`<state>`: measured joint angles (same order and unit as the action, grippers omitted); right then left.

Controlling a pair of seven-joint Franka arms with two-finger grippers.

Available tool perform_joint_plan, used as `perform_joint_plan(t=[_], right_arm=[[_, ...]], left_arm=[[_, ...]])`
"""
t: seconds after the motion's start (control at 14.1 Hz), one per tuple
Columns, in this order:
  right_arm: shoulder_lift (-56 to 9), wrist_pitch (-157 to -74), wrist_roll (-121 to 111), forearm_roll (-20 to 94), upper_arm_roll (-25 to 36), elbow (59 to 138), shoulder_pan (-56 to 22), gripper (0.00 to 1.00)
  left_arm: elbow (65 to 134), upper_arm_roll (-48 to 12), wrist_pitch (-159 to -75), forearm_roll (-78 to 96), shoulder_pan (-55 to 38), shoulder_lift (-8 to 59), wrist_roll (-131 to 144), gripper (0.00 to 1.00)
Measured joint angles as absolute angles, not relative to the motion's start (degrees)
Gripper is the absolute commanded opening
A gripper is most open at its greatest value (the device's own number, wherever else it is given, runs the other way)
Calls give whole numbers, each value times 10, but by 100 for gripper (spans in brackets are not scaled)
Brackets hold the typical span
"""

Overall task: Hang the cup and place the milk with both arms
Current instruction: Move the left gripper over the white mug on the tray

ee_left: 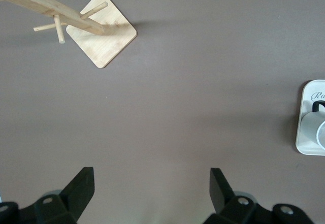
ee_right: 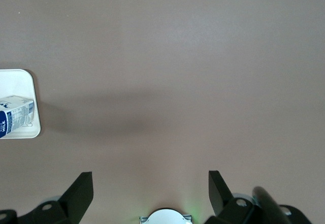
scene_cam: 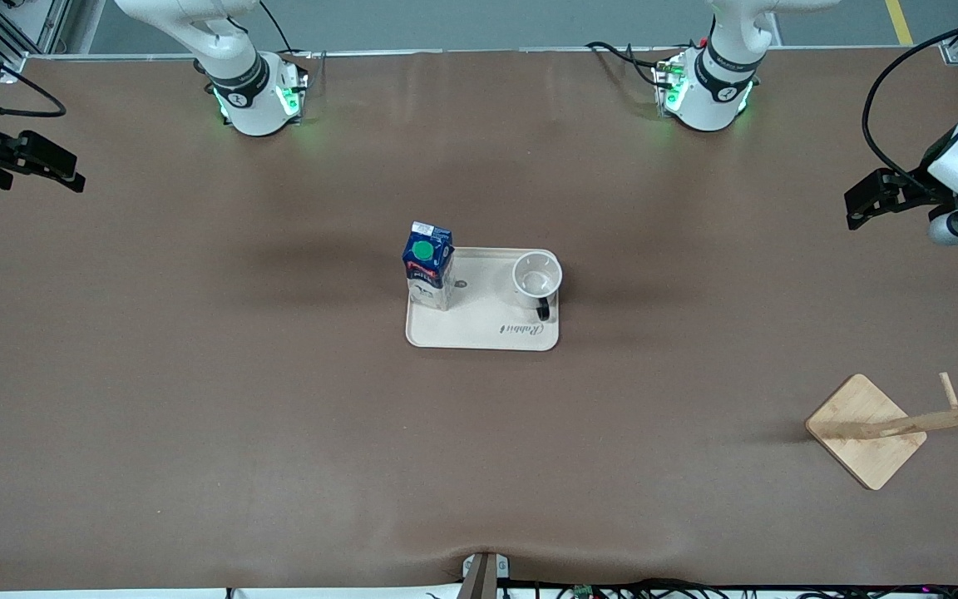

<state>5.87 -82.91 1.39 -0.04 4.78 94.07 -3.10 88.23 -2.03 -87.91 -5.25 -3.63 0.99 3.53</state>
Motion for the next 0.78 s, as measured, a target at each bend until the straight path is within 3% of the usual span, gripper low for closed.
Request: perform_joint_plan(t=[0.78], right_arm=[[55, -829, 14, 0, 49, 941, -28, 100]], left_arm=[[883, -26, -882, -44, -66, 38, 39, 100]])
